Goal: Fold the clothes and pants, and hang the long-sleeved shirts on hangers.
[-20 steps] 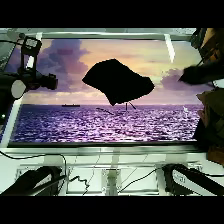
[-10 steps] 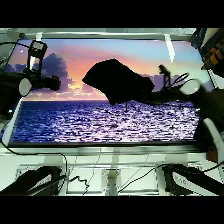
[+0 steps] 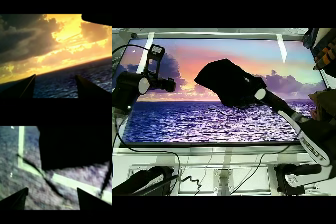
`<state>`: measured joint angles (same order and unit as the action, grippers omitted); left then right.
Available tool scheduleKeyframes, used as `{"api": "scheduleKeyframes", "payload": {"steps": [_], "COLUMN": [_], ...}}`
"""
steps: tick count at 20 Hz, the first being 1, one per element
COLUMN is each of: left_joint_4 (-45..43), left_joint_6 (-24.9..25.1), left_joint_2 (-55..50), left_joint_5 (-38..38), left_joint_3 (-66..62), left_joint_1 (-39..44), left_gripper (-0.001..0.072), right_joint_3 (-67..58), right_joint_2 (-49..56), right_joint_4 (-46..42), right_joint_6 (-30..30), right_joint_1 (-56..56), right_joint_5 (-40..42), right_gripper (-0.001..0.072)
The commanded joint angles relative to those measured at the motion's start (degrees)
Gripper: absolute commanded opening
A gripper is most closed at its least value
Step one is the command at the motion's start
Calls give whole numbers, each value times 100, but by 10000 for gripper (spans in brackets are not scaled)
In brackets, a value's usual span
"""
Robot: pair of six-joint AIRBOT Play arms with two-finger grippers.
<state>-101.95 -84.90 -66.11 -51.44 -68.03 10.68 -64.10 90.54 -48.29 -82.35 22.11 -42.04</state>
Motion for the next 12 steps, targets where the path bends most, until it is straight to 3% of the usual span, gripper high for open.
{"api": "scheduleKeyframes", "payload": {"steps": [1, 5, 6, 8, 9, 11, 12], "left_joint_4": [-2, -2, -2, -2, -2, 0, 2], "left_joint_6": [4, 4, 4, 4, 4, 2, 2], "left_joint_2": [-11, -28, -42, -76, -96, -157, -190], "left_joint_5": [83, 284, 286, 284, 286, 286, 284], "left_joint_3": [0, 0, 0, 0, 0, 0, 0], "left_joint_1": [-7, -7, -7, -7, -7, -7, -7], "left_gripper": [556, 556, 556, 556, 556, 556, 556], "right_joint_3": [-704, -1172, -1237, -1346, -1427, -1740, -1993], "right_joint_2": [645, 1196, 1303, 1388, 1381, 1364, 1364], "right_joint_4": [-20, -31, -20, 15, 11, 0, -22], "right_joint_6": [-7, -264, -389, -411, -409, -402, -398], "right_joint_1": [79, 79, 79, 79, 79, 79, 79], "right_joint_5": [66, -66, -83, 28, 76, -59, -264], "right_gripper": [692, 688, 656, 494, 368, 214, 82]}}
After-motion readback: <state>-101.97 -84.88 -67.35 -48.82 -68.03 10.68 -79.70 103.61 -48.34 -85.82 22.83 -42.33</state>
